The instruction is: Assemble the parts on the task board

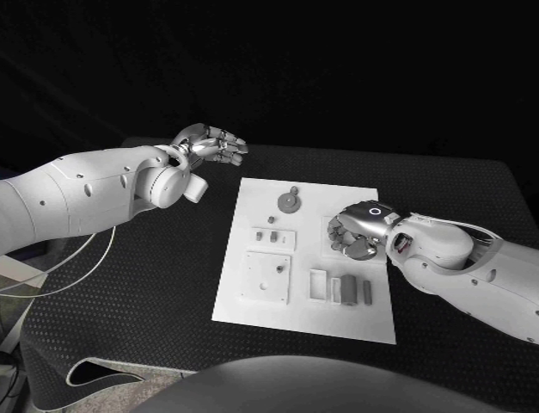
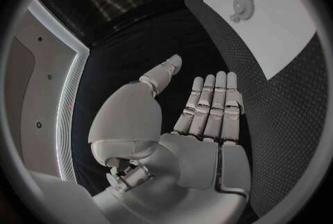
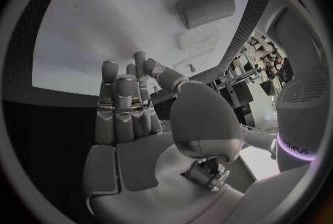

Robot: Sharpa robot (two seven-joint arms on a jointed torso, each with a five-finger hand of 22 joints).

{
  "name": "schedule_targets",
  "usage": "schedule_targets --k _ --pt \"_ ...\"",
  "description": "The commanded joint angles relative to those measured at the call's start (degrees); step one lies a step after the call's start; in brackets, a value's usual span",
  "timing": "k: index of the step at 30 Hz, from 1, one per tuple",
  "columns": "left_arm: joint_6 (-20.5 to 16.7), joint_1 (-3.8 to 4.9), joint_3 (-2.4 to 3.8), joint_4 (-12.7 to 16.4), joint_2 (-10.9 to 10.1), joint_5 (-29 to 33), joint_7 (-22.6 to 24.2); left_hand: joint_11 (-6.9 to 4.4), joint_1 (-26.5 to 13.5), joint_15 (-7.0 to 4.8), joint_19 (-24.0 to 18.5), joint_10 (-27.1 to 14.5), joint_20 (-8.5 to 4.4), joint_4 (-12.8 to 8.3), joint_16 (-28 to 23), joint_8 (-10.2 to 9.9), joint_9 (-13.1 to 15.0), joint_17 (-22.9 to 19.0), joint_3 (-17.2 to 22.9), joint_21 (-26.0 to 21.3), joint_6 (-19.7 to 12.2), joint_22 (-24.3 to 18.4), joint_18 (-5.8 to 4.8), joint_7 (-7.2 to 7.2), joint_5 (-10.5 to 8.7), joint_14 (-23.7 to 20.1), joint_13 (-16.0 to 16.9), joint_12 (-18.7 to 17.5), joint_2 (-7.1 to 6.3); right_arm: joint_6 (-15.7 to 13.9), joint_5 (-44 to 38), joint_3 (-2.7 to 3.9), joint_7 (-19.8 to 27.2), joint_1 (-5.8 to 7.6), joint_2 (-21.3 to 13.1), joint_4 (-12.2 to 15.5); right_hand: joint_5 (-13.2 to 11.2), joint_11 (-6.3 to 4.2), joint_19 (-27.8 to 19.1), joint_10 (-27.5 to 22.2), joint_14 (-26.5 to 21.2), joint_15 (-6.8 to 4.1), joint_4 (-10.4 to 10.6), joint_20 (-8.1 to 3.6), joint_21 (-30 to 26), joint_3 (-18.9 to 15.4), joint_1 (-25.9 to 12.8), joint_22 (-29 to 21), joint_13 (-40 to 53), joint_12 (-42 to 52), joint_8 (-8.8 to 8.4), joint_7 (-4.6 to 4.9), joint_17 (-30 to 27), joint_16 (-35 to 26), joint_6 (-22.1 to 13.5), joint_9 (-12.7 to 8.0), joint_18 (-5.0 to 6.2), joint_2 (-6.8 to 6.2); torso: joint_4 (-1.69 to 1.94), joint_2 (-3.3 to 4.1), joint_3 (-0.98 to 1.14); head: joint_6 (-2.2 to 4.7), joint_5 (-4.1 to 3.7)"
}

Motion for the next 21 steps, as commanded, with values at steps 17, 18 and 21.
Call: schedule_targets --k 17,18,21 --pt "0.6 0.04 0.04 0.1 0.0 -0.2 0.8 0.17 0.4 0.07 0.0 0.1 0.28 0.1 -0.3 0.2 -0.1 0.1 -0.3 0.4 -0.5 -0.1 0.51 1.18 -0.15 0.2 -0.1 0.1 -0.02 -5.4 -2.9 1.88 -0.8 -0.03 -2.1 6.0 0.4 -1.62 0.7 4.1 -0.4 -1.03 0.1 -0.45 2.1 3.6 0.6 1.4 2.4 0.2 0.82 -0.5 0.1 2.7 1.3 1.5 1.1 0.68 -0.09 -0.01 -0.01 0.0 0.46" --pt "0.6 0.04 0.04 0.1 0.1 -0.2 0.8 0.17 0.4 0.07 0.0 0.1 0.28 0.1 -0.4 0.2 -0.1 0.1 -0.3 0.4 -0.5 -0.1 0.51 1.18 -0.15 0.2 -0.1 0.1 -0.02 -5.5 -3.0 2.53 -0.9 -0.01 -2.2 6.9 0.4 -1.63 0.7 4.1 -0.4 -1.04 0.1 -0.47 2.2 3.7 0.6 1.4 2.5 0.2 0.83 -0.51 0.1 2.7 1.3 1.6 1.1 0.62 -0.09 -0.02 -0.03 0.0 0.48" --pt "0.6 0.04 0.04 0.2 0.1 -0.2 0.8 0.17 0.4 0.07 0.0 0.1 0.28 0.1 -0.4 0.2 -0.1 0.1 -0.3 0.4 -0.5 -0.1 0.51 1.18 -0.15 0.2 -0.1 0.1 -0.02 -5.5 -3.2 3.29 -1.0 0.35 -2.5 9.2 0.4 -1.66 0.7 4.2 -0.4 -1.07 0.1 -0.51 2.3 3.8 0.5 1.4 2.6 0.1 0.86 -0.53 0.0 2.9 1.3 1.7 1.1 0.53 -0.04 -0.02 -0.05 0.12 0.58"
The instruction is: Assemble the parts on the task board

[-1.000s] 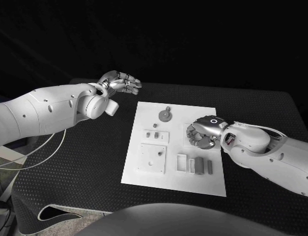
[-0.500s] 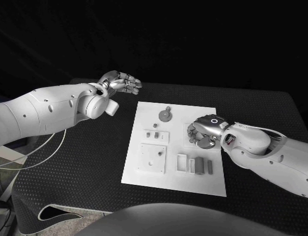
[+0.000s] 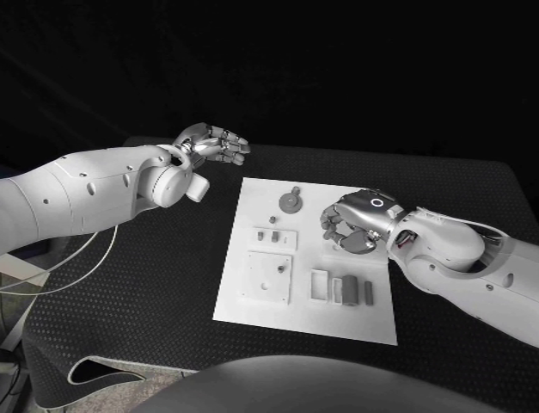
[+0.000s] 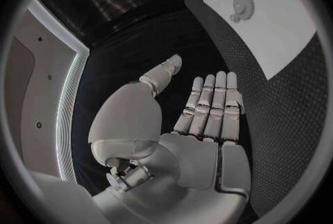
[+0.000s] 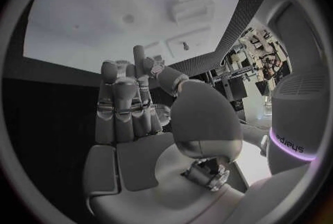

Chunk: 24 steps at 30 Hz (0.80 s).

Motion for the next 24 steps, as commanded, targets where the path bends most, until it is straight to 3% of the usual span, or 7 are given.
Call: schedule_targets --k 1,7,10,16,21,24 --pt "0.6 0.05 0.04 0.2 0.2 -0.2 0.8 0.17 0.4 0.06 0.0 0.1 0.28 0.1 -0.4 0.2 -0.1 0.1 -0.3 0.4 -0.3 -0.1 0.51 1.38 -0.15 0.2 -0.1 0.1 -0.02 -1.3 -1.2 0.16 -0.2 0.36 -0.1 1.8 0.2 -1.67 0.1 4.2 -0.4 -0.7 0.1 -0.14 0.2 0.4 0.2 1.4 2.6 0.2 0.32 0.02 -0.1 0.4 0.5 0.1 1.06 0.64 0.07 0.02 -0.05 0.22 0.23" --pt "0.7 0.05 0.04 0.2 0.2 -0.2 0.8 0.17 0.4 0.06 0.0 0.1 0.28 0.1 -0.4 0.2 -0.1 0.1 -0.3 0.4 -0.3 -0.1 0.51 1.39 -0.15 0.2 -0.1 0.0 -0.01 -0.3 0.6 0.13 0.6 0.48 2.2 3.6 0.2 -1.68 0.1 4.2 -0.5 -0.71 0.1 -0.16 0.4 0.5 0.2 1.4 2.7 0.2 0.33 0.01 -0.1 0.5 0.5 0.2 1.06 0.62 0.1 0.02 -0.07 0.01 0.5" --pt "0.7 0.05 0.04 0.2 0.2 -0.2 0.8 0.17 0.4 0.06 0.0 0.1 0.28 0.1 -0.4 0.2 -0.1 0.1 -0.3 0.4 -0.3 -0.1 0.51 1.39 -0.15 0.2 -0.1 0.1 -0.01 0.0 1.5 -0.43 1.1 0.18 3.9 3.4 0.2 -1.67 0.1 4.2 -0.5 -0.71 0.2 -0.16 0.4 0.6 0.1 1.4 2.8 0.1 0.31 0.03 -0.2 0.6 0.4 0.3 1.06 0.65 -0.05 0.05 0.0 0.01 0.65" --pt "0.8 0.06 0.04 0.3 0.5 -0.2 0.8 0.17 0.4 0.06 0.0 0.1 0.28 0.1 -0.4 0.3 -0.1 0.2 -0.3 0.4 -0.3 -0.1 0.51 1.39 -0.15 0.2 -0.1 0.1 -0.01 0.2 2.5 -1.06 2.0 -2.46 7.9 2.6 0.2 -1.66 0.0 4.2 -0.6 -0.7 0.1 -0.17 0.5 0.7 0.0 1.4 2.9 0.0 0.26 0.06 -0.2 0.7 0.3 0.3 1.06 0.74 0.08 0.04 -0.04 0.01 0.76" --pt "0.9 0.06 0.04 0.2 0.8 -0.2 0.8 0.17 0.4 0.06 0.0 0.1 0.28 0.1 -0.4 0.3 -0.1 0.2 -0.3 0.4 -0.3 -0.1 0.5 1.39 -0.15 0.2 -0.1 0.1 0.0 0.7 2.6 -1.56 2.4 -3.62 10.0 1.8 0.2 -1.66 0.0 4.1 -0.6 -0.7 0.1 -0.18 0.6 0.7 -0.1 1.4 2.9 0.0 0.23 0.08 -0.3 0.7 0.3 0.4 1.06 0.81 0.3 0.01 0.01 0.01 1.04" --pt "0.9 0.06 0.04 0.1 1.0 -0.2 0.8 0.17 0.4 0.06 0.0 0.1 0.28 0.1 -0.4 0.3 -0.1 0.2 -0.3 0.4 -0.3 -0.1 0.5 1.39 -0.15 0.2 -0.2 0.0 0.01 1.4 2.5 -1.83 2.5 -4.23 11.0 0.8 0.2 -1.66 0.0 4.1 -0.6 -0.7 0.1 -0.18 0.6 0.8 -0.1 1.4 2.9 -0.1 0.22 0.09 -0.3 0.8 0.2 0.4 1.06 0.84 0.35 -0.03 -0.09 0.01 1.3"
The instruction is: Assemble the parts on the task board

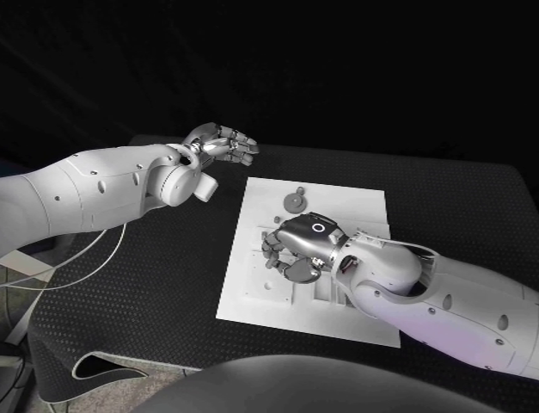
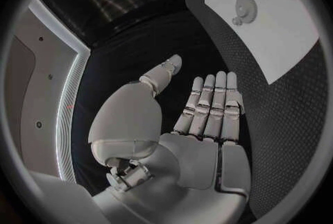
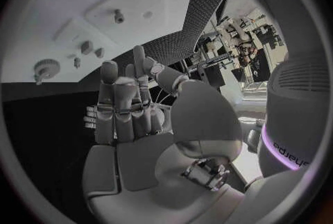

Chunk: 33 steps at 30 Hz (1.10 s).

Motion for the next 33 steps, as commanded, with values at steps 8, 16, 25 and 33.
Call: schedule_targets --k 8,16,25,33 --pt "0.9 0.06 0.05 -0.1 0.6 -0.2 0.7 0.18 0.4 0.06 0.0 0.1 0.28 0.1 -0.2 0.3 -0.1 0.1 -0.3 0.4 -0.3 -0.1 0.5 1.39 -0.15 0.2 -0.1 0.0 0.01 3.5 -0.6 -1.56 1.0 -1.06 2.1 -2.9 0.4 -1.65 -0.2 4.1 -0.6 -0.77 0.0 -0.28 0.4 0.4 0.0 1.4 3.0 0.1 0.27 0.09 -0.2 0.4 0.2 0.0 1.1 0.73 -0.07 0.0 -0.03 0.0 1.31" --pt "1.0 0.06 0.05 -0.3 0.8 -0.2 0.7 0.18 0.4 0.06 0.0 0.1 0.28 0.1 -0.3 0.3 -0.1 0.1 -0.4 0.4 -0.4 -0.1 0.5 1.4 -0.16 0.2 -0.1 0.0 0.02 4.8 -2.5 -1.89 0.6 -1.42 2.9 -4.0 0.4 -1.65 -0.2 4.1 -0.6 -0.77 -0.1 -0.29 0.5 0.4 -0.1 1.4 3.1 0.0 0.27 0.09 -0.2 0.4 0.2 0.1 1.1 0.73 -0.13 0.01 -0.06 0.0 1.31" --pt "1.0 0.06 0.05 -0.4 0.9 -0.2 0.7 0.18 0.4 0.06 -0.1 0.1 0.28 0.1 -0.3 0.3 -0.1 0.1 -0.4 0.4 -0.4 -0.1 0.49 1.41 -0.16 0.2 -0.1 0.0 0.04 5.2 -2.4 -1.92 0.6 -1.47 3.0 -4.2 0.4 -1.66 -0.3 4.1 -0.7 -0.78 -0.1 -0.29 0.6 0.4 -0.2 1.4 3.2 0.0 0.27 0.09 -0.3 0.5 0.2 0.2 1.1 0.73 -0.12 -0.02 -0.05 0.0 1.42" --pt "1.1 0.06 0.05 -0.4 1.0 -0.2 0.7 0.19 0.3 0.06 -0.1 0.1 0.28 0.1 -0.3 0.3 -0.1 0.2 -0.4 0.4 -0.4 -0.2 0.49 1.42 -0.16 0.2 -0.2 0.0 0.04 5.3 -2.4 -1.96 0.6 -1.78 3.7 -5.2 0.4 -1.66 -0.3 4.1 -0.7 -0.79 -0.1 -0.3 0.6 0.4 -0.2 1.4 3.2 0.0 0.27 0.09 -0.3 0.6 0.2 0.2 1.1 0.74 -0.07 -0.01 -0.02 0.0 1.46"
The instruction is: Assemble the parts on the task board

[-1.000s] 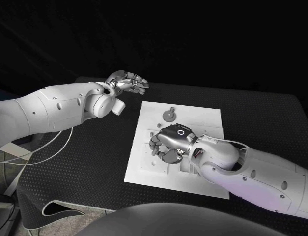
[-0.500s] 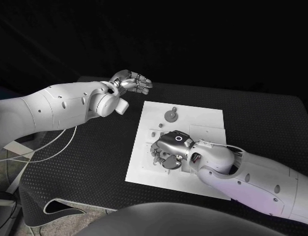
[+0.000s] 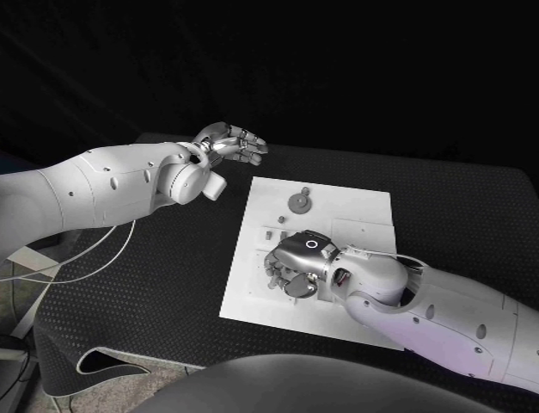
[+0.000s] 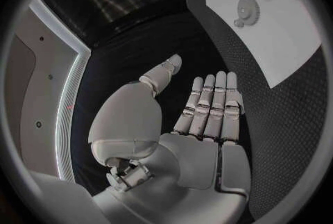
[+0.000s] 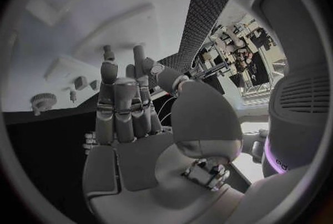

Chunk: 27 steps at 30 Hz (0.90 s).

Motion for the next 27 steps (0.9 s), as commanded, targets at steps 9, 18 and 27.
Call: schedule_targets --k 9,18,27 --pt "0.8 0.06 0.04 0.1 0.2 -0.2 0.7 0.19 0.3 0.06 -0.1 0.1 0.28 0.0 -0.3 0.3 -0.1 0.1 -0.2 0.4 -0.4 -0.1 0.48 1.42 -0.16 0.2 -0.1 0.0 0.05 1.1 -0.8 -0.07 0.1 -0.28 0.7 -1.3 0.2 -1.67 -0.1 4.1 -0.5 -0.73 0.1 -0.22 0.4 0.3 -0.1 1.4 3.3 0.1 0.19 0.0 -0.1 0.4 0.3 0.1 1.11 0.63 -0.05 -0.02 -0.01 0.0 0.18" --pt "0.8 0.06 0.04 -0.1 0.3 -0.2 0.7 0.19 0.3 0.06 -0.1 0.1 0.27 0.0 -0.4 0.3 -0.1 0.1 -0.3 0.4 -0.4 -0.1 0.48 1.42 -0.16 0.2 -0.2 0.0 0.06 1.5 -0.8 -0.25 0.2 -0.35 1.2 -1.6 0.2 -1.67 -0.1 4.1 -0.6 -0.74 0.0 -0.23 0.5 0.3 -0.1 1.4 3.4 0.0 0.19 0.0 -0.2 0.4 0.2 0.2 1.11 0.62 -0.07 0.01 0.05 0.0 0.12" --pt "0.9 0.06 0.04 -0.1 0.4 -0.2 0.7 0.19 0.3 0.05 -0.1 0.1 0.27 0.0 -0.4 0.3 -0.1 0.1 -0.3 0.4 -0.5 -0.1 0.47 1.43 -0.15 0.2 -0.2 0.0 0.06 2.2 0.0 -0.51 0.3 -0.43 1.1 -1.2 0.2 -1.68 -0.1 4.1 -0.6 -0.75 0.0 -0.24 0.5 0.3 -0.2 1.4 3.4 0.0 0.2 -0.01 -0.2 0.5 0.2 0.3 1.11 0.64 -0.13 0.0 0.08 0.0 0.08"
